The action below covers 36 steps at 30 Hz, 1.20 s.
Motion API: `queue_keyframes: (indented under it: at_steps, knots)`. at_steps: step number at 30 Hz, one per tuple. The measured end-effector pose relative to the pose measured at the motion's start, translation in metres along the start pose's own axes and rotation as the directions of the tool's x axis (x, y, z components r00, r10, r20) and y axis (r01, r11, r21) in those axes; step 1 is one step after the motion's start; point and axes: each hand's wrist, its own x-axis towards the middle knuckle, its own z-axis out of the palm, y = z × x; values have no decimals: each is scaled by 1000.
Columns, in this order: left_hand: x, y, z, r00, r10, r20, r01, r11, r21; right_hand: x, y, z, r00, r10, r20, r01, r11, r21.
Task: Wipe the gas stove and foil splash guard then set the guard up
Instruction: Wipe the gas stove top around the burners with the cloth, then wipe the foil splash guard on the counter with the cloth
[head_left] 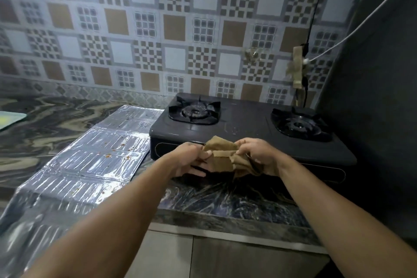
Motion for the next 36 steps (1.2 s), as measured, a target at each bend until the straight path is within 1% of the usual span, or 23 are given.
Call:
queue_keyframes:
  at_steps: [2, 5, 7, 9, 10, 13, 16, 18, 20, 23, 25, 27, 29, 31, 34, 36]
  knots:
    - [-8, 4, -11, 998, 30, -55, -32, 999, -41, 2, -2, 19, 1000, -7, -15, 7, 1000, -5]
    - [-21, 11, -23, 981, 97, -168, -110, 992, -68, 5, -5, 50, 997, -79, -16, 77, 993, -85]
    - [-31, 15, -29, 960, 148, -240, -169, 983, -70, 5, -8, 70, 990, -127, 57, 130, 990, -58]
    - [-39, 18, -34, 928, 210, -309, -224, 975, -10, 4, -9, 86, 977, -162, 139, 167, 986, -26]
    - [-42, 18, -37, 910, 245, -334, -248, 968, 34, 5, -8, 93, 971, -185, 151, 191, 981, -25]
    - [-51, 16, -51, 878, 302, -371, -271, 953, 134, 8, -7, 117, 960, -233, 153, 237, 971, -6]
    - [-63, 11, -68, 882, 281, -377, -264, 960, 98, 11, -6, 137, 950, -269, 156, 267, 963, 34]
    - [-76, 8, -78, 892, 277, -357, -276, 960, 56, 13, -6, 148, 951, -278, 132, 276, 961, 35]
    - [-87, 6, -87, 900, 282, -331, -291, 957, 24, 13, -7, 155, 953, -274, 128, 271, 962, 45]
    - [-102, 6, -101, 908, 283, -308, -288, 957, 31, 14, -5, 160, 947, -255, 193, 236, 965, 116]
    - [-110, 6, -113, 923, 272, -272, -268, 962, 51, 14, -4, 161, 942, -246, 227, 214, 964, 156]
    - [-117, 7, -127, 936, 250, -250, -229, 967, 108, 15, -4, 162, 944, -224, 242, 181, 965, 188]
    - [-125, 9, -141, 933, 229, -277, -176, 963, 203, 17, -4, 162, 949, -205, 240, 153, 964, 217]
    - [-132, 10, -153, 911, 213, -354, -129, 960, 247, 18, -6, 160, 961, -171, 216, 118, 964, 236]
    - [-139, 11, -170, 869, 201, -453, -136, 975, 173, 21, -10, 159, 978, -107, 177, 42, 940, 338]
    - [-143, 11, -177, 861, 199, -467, -160, 980, 121, 22, -14, 160, 977, -125, 170, 55, 928, 369]
